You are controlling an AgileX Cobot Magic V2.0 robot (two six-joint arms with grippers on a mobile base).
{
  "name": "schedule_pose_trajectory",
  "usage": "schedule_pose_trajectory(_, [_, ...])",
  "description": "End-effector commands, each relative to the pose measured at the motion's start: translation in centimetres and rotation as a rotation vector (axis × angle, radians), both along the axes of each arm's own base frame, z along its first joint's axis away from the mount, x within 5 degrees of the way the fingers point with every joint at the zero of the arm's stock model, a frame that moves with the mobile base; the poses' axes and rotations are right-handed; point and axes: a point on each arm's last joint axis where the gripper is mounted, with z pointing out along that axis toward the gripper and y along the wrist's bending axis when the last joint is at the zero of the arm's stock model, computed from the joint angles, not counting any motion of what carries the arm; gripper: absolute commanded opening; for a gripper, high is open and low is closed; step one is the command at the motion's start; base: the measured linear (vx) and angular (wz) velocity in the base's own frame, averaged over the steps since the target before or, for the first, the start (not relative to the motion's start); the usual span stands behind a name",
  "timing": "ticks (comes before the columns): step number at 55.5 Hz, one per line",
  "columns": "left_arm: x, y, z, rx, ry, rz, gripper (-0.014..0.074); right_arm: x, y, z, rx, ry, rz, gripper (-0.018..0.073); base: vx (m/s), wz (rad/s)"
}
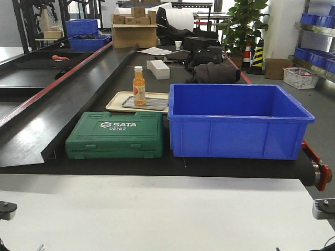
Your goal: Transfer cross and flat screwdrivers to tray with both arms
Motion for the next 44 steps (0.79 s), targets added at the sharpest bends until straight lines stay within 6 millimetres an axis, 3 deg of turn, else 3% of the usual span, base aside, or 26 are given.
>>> schedule_pose_trajectory(1, [1.0, 0.0, 0.5, -0.009, -0.053, 0.004, 0.0496, 1.0, 0.0, 2.0, -0.005, -0.153, 0.019, 0.0491, 0.00, 0.00])
schedule_pose_trajectory(14, [1.5, 0.1, -2.3, -0.013, 0.018, 0.006, 0.0496, 1.2, 0.0, 2.1, 0.000, -0.175, 0.019, 0.0491, 0.00, 0.00])
schedule_pose_trajectory(25, [1.9, 0.1, -3.4, -0.012, 0.022, 0.009, 0.0496, 0.8, -0.1, 1.6, -0.002, -0.103, 0.009, 0.0491, 0.00, 0.00])
schedule_pose_trajectory(35, [1.9, 0.1, -4.1, -0.015, 0.044, 0.010, 0.0496, 1.5, 0.0, -0.7, 0.005, 0.038, -0.003, 0.0491, 0.00, 0.00])
schedule_pose_trajectory(44, [1.8, -0.1, -4.4, -0.016, 0.054, 0.005, 0.0496, 3.5, 0.2, -2.9, 0.008, 0.163, 0.032, 0.0491, 0.00, 0.00])
